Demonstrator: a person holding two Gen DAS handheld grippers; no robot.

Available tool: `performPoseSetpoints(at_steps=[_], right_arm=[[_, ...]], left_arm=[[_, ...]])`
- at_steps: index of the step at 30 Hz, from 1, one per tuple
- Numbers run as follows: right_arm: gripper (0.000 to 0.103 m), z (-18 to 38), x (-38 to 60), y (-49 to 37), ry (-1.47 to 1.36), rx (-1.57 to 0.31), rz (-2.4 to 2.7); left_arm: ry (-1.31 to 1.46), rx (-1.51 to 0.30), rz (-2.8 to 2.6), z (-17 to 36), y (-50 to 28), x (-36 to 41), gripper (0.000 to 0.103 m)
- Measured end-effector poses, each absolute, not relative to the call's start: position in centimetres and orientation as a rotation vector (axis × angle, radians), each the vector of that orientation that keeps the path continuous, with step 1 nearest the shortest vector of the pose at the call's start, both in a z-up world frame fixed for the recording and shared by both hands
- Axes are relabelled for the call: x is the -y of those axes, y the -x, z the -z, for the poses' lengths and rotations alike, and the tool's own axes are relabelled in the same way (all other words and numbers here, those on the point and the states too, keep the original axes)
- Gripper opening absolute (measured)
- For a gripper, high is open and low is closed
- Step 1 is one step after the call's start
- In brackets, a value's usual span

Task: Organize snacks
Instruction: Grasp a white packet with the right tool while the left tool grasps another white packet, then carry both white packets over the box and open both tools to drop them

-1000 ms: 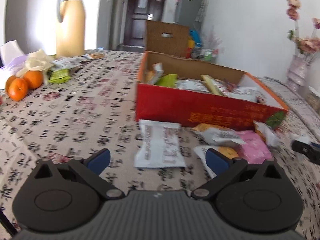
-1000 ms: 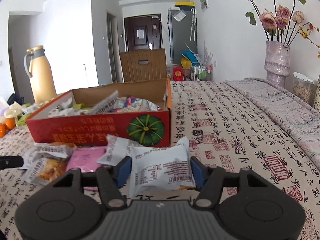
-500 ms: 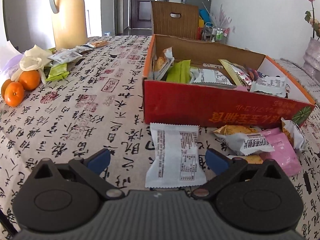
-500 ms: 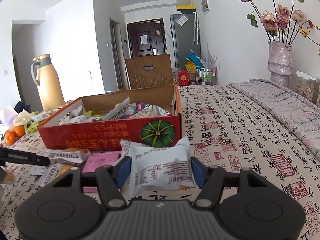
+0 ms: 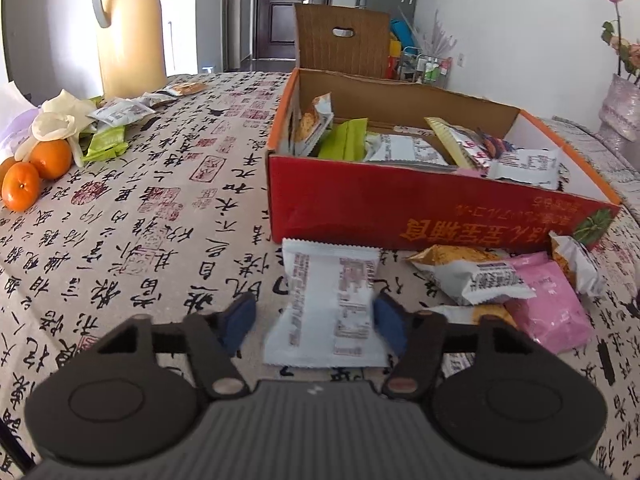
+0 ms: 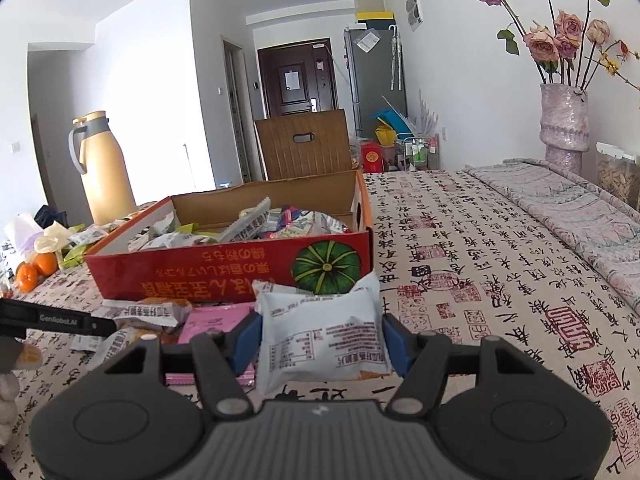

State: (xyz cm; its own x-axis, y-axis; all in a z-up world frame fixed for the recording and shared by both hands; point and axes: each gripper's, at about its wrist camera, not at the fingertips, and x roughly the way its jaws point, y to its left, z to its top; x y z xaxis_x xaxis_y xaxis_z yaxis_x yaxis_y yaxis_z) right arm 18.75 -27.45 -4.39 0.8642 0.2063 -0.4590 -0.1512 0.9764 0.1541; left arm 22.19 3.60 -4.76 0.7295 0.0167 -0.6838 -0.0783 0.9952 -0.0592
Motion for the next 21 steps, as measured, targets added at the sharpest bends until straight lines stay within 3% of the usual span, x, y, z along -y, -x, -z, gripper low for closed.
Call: performPoseSetpoints(at_steps=[3,11,12,14,19,21], right_arm=[[0.064,4.4,27.3,-18.6,-0.115,-0.493,-0.191],[0.064,4.4,27.2,-18.4,-0.115,-0.491,-0.19],[0.064,4.3,27.2,-18.4,-0.115,-0.49,-0.19],[0.064,4.3,27.1,-18.3,-0.115,-0.488,-0.19],[0.064,4.3,27.0,-18.1,-0.112,-0.489,-0.192],[0.064,4.3,27.1,-18.1,-0.112,-0.489,-0.194]], left_arm=[[0.092,-0.733,-0.029,4.6,-21.5,-3.6,0.047],[0.135,-0.652,0.007,3.3,-19.0,-4.3,0.044],[0.144,-0.644,0.013,3.2,-18.8,-4.4,0.035],[0.155,-0.64,0.022,2.9,-18.6,-4.6,0.032],[0.157,-0.649,0.032,3.0,-18.4,-4.6,0.033],[0.149,-0.67,0.027,3.3,-18.6,-4.4,0.048]])
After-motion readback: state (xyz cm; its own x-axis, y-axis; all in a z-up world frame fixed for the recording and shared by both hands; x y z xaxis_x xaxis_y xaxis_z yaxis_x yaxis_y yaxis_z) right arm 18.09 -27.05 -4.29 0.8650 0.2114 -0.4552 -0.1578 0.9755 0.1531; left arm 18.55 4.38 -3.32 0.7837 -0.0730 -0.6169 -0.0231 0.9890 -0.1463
